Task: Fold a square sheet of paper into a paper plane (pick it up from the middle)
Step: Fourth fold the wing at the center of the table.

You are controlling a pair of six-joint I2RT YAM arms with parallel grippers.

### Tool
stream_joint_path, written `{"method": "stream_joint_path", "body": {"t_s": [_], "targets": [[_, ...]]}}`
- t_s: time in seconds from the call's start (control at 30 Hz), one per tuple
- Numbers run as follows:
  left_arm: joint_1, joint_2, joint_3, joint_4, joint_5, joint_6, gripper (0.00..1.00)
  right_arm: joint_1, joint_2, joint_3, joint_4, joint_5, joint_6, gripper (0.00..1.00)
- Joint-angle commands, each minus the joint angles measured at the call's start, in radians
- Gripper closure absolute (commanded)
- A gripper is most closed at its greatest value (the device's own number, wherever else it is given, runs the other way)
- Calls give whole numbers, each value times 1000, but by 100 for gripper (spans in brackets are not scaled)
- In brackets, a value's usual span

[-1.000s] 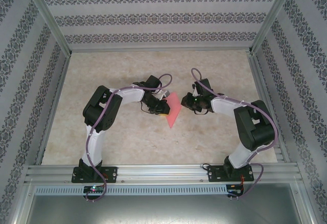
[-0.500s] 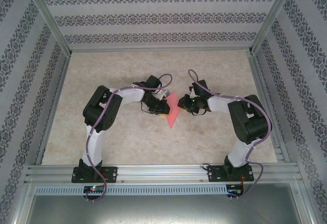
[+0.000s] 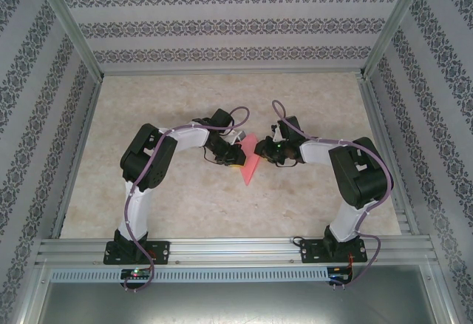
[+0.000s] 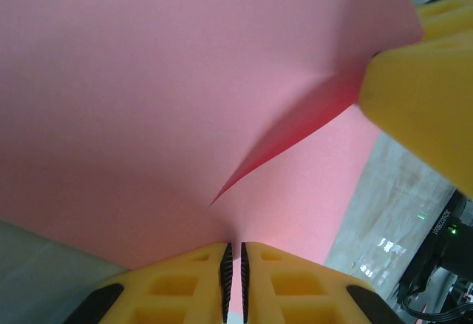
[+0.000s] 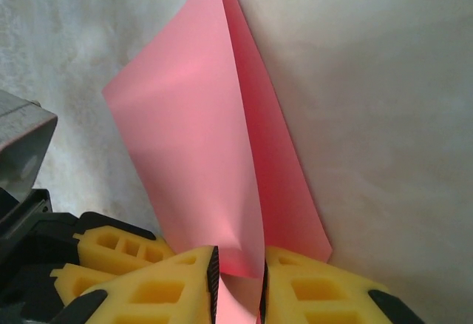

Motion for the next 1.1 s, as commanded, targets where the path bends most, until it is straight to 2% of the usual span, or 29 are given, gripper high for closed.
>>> {"method": "stream_joint_path", "body": {"t_s": [0.0, 0.27, 0.77, 1.07], "targets": [[-16, 84, -21, -69, -129, 35, 82, 23, -26, -25, 30, -30, 16, 77], [-17, 85, -22, -68, -127, 32, 82, 49, -63, -53, 11, -7, 15, 80], [-16, 79, -12, -77, -125, 27, 82, 137, -78, 59, -212, 160, -96, 90], [-17, 77, -15, -62, -112, 13, 82, 154, -52, 57, -164, 127, -79, 91]]}}
